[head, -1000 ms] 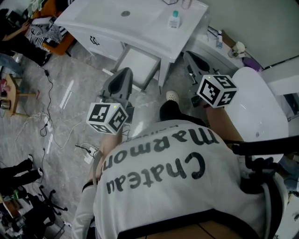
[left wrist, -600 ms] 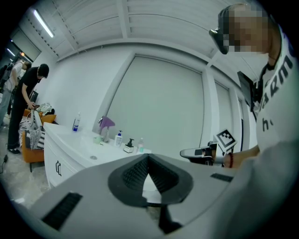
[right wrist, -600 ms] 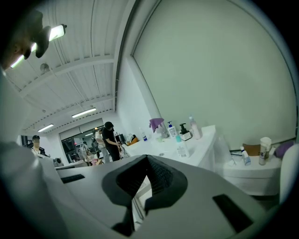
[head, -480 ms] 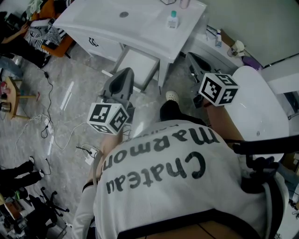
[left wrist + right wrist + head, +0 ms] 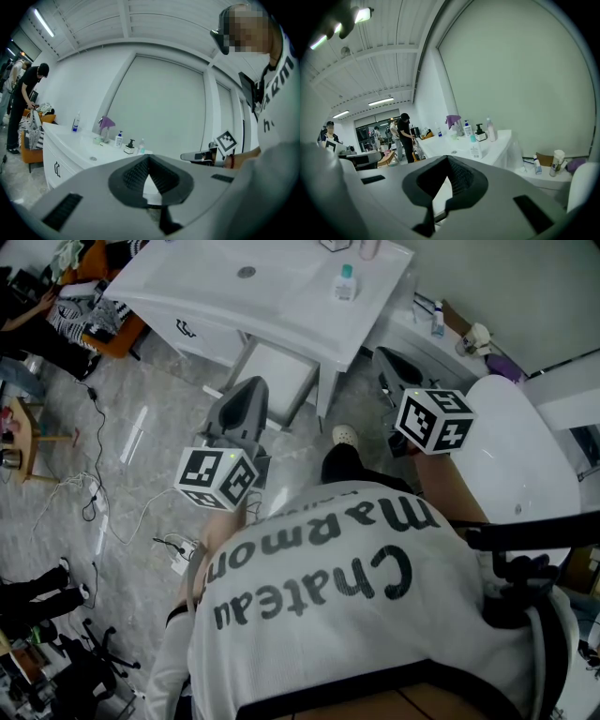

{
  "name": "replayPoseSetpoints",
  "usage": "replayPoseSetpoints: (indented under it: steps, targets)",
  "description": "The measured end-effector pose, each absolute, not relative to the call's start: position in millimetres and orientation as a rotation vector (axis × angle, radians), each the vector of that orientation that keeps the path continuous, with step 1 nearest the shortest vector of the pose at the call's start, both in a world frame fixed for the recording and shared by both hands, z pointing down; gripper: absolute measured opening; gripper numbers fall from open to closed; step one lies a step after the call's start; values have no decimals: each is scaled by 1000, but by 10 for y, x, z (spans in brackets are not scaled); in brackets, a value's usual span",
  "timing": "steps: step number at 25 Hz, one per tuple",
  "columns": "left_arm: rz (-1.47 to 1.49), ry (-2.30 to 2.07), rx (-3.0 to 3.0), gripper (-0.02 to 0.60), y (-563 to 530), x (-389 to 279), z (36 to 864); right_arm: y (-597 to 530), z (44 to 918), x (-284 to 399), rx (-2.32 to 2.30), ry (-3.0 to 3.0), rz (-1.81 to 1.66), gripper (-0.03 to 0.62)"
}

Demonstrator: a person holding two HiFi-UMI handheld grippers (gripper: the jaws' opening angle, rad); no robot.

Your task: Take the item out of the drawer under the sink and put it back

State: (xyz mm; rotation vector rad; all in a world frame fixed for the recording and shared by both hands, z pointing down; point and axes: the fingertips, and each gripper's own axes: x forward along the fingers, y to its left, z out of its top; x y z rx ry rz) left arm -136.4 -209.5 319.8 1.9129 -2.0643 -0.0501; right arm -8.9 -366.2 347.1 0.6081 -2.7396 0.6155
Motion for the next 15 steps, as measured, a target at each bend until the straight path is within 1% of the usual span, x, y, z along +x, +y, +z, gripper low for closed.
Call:
replayPoseSetpoints:
  steps: [15]
  targets:
    - [-51, -2060, 1945, 9, -2163, -1366, 3119, -3720, 3403, -69, 651, -2756, 566, 11]
